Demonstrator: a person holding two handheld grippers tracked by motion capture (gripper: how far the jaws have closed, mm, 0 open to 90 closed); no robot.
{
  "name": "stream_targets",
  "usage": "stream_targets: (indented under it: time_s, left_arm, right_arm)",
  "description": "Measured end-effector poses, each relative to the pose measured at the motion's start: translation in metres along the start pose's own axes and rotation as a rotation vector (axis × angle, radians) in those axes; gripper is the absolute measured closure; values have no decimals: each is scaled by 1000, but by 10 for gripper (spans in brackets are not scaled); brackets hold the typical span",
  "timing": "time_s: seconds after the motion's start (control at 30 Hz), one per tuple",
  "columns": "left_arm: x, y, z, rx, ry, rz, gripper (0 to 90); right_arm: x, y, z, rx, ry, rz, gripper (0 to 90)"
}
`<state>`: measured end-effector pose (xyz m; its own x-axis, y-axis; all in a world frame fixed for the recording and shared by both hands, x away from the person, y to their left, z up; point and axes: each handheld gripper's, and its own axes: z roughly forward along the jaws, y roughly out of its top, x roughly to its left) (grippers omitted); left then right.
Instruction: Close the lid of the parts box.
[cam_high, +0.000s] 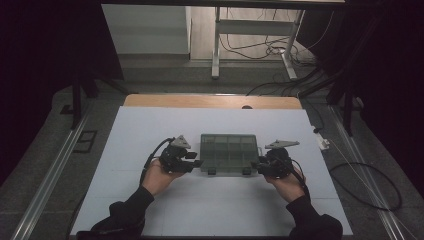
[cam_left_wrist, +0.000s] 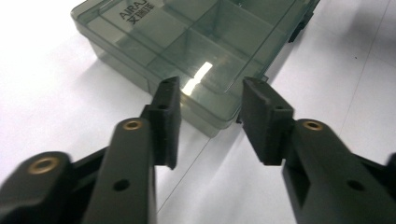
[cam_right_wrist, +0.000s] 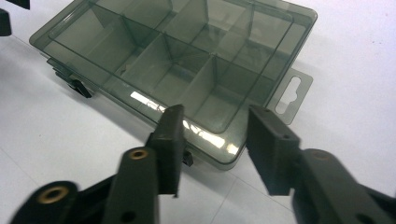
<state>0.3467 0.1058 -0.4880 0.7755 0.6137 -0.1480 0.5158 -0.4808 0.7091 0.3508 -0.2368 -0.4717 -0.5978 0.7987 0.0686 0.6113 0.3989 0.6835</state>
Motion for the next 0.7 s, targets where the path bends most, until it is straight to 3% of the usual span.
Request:
stream_targets:
  time_s: [0.4,0.7]
  left_arm:
    - [0,-11,-14,-21,16,-30,205]
    - [-4,-15,-23,-35,14,-42,107]
  right_arm:
    - [6,-1,-3,-23,9,-22,314]
    - [11,-1,-6,-18,39,-31,207]
